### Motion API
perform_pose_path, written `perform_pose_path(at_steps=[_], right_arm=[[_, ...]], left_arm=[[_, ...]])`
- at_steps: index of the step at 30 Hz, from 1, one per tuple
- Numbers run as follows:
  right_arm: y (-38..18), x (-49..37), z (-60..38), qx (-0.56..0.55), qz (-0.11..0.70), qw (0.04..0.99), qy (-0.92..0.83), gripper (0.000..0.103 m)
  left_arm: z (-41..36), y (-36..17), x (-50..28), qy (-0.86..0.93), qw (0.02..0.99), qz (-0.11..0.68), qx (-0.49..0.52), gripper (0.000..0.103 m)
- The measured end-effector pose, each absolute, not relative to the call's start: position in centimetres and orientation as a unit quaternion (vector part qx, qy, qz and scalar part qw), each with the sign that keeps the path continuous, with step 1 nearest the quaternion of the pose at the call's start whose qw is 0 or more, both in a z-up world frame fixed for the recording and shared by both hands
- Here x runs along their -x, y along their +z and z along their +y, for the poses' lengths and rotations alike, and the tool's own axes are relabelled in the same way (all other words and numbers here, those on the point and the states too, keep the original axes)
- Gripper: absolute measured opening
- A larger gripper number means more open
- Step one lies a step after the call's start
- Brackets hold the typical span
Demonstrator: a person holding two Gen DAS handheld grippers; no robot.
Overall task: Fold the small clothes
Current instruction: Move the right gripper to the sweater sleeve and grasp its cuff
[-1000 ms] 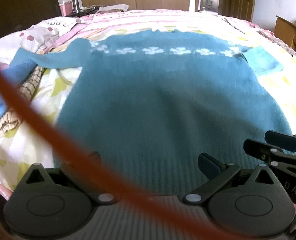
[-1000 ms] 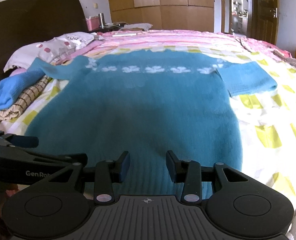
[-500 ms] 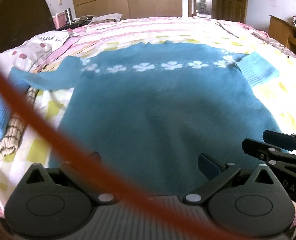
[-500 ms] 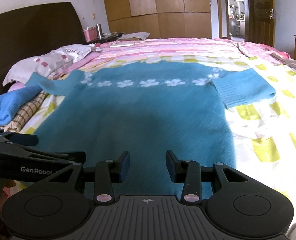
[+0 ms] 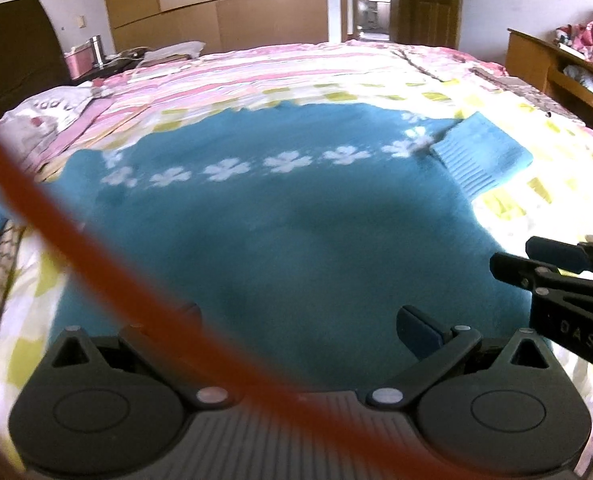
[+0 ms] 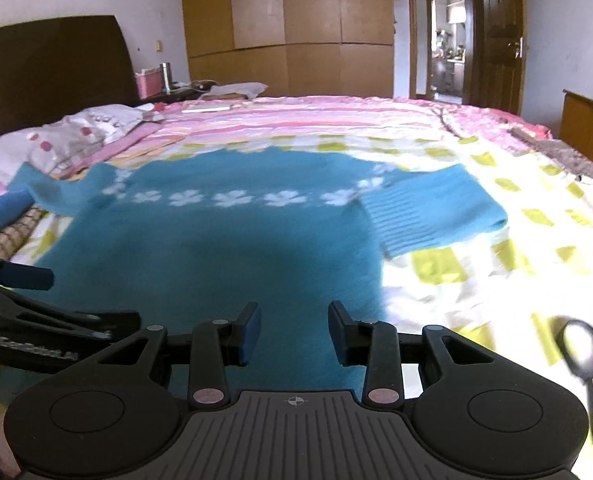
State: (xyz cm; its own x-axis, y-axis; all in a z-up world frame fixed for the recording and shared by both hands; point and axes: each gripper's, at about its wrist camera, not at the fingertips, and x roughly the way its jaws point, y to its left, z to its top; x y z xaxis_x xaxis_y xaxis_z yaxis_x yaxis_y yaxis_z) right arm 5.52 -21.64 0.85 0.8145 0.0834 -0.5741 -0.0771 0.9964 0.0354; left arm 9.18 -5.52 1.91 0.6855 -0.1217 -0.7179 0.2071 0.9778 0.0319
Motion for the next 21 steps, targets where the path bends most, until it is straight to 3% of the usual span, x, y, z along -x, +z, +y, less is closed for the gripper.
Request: perform_pose_path(at_steps=[13, 21], right_arm=[[-0.8, -12.2, -26.5, 0.109, 0.285, 0.952, -0.003, 0.034], [-3.4, -14.9, -26.5, 0.266, 0.270, 0.925, 0.024, 0.032]], left_arm=[[-8.7, 1.5, -14.3, -0.124, 0.916, 0.380, -0.026, 0.103], [-10.7, 0.3, -16.4, -0.132, 0.914, 0.383, -0.027, 0.103]])
